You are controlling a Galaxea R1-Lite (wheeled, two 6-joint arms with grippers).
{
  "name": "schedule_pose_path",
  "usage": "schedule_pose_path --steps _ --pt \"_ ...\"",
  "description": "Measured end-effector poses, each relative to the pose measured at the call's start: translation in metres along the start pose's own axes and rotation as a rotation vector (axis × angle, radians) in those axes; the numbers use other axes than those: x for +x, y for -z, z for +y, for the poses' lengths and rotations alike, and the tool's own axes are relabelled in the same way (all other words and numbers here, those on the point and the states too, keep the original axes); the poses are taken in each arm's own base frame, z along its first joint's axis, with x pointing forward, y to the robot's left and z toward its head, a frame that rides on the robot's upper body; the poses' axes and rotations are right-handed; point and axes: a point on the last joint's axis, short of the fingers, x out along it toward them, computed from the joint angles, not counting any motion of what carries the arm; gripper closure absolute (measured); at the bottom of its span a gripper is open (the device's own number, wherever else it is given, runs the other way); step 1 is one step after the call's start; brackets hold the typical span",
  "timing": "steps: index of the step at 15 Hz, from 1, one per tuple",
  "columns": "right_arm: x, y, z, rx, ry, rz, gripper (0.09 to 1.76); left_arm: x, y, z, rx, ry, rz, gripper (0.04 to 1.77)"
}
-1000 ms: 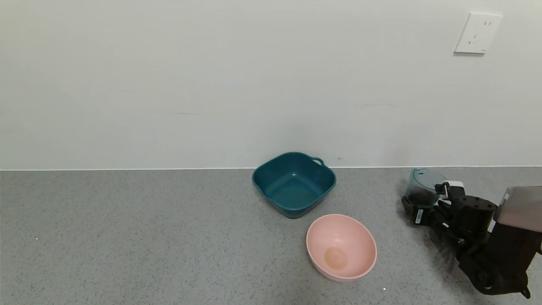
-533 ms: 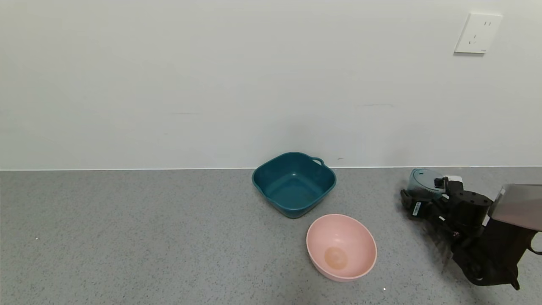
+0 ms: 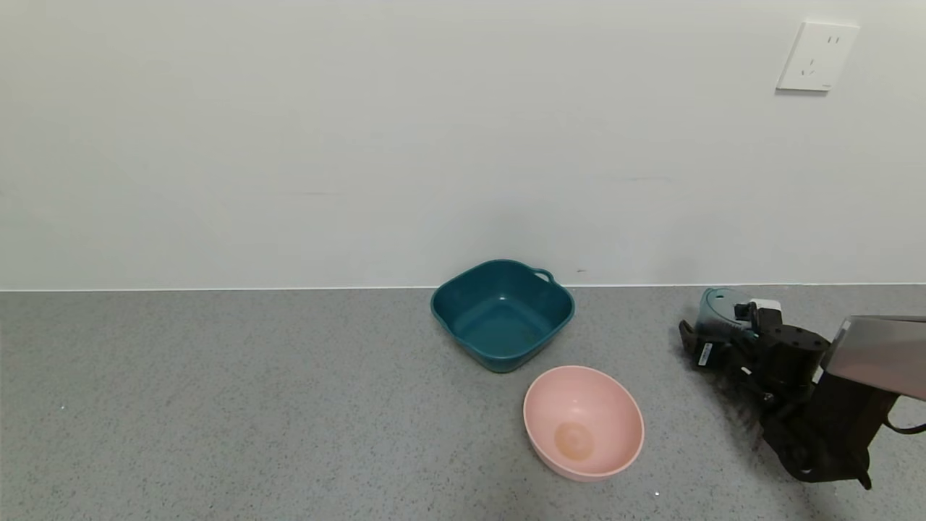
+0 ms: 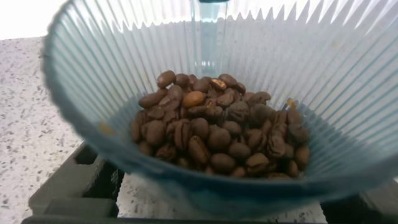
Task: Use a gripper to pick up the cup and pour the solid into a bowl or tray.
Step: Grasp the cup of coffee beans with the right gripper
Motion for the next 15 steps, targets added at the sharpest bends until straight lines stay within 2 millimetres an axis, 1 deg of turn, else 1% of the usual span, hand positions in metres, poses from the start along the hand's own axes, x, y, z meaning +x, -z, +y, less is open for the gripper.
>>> schedule_pose_path --steps 4,5,6,7,15 --pt "0.0025 -0.0004 0.0011 0.000 -0.003 -0.009 0.14 0.0000 0.0000 0.0000 0.000 0.000 0.000 0.06" --pt "0.0029 -0.0002 0.0011 0.000 -0.003 -0.009 0.21 0.0000 0.0000 0.0000 0.000 0.000 0.000 0.06" --pt "0.0030 -0.0002 0.0012 -0.001 -0.003 -0.009 0.39 0.0000 0.0000 0.0000 0.000 0.000 0.000 0.06" --pt "0.0032 -0.0002 0.0010 0.000 -0.002 -0.010 0.46 0.0000 0.0001 0.0000 0.000 0.000 0.001 0.06" --pt "0.0029 -0.0004 -0.0008 -0.001 0.002 -0.009 0.48 0.0000 0.0000 0.0000 0.000 0.000 0.000 0.06"
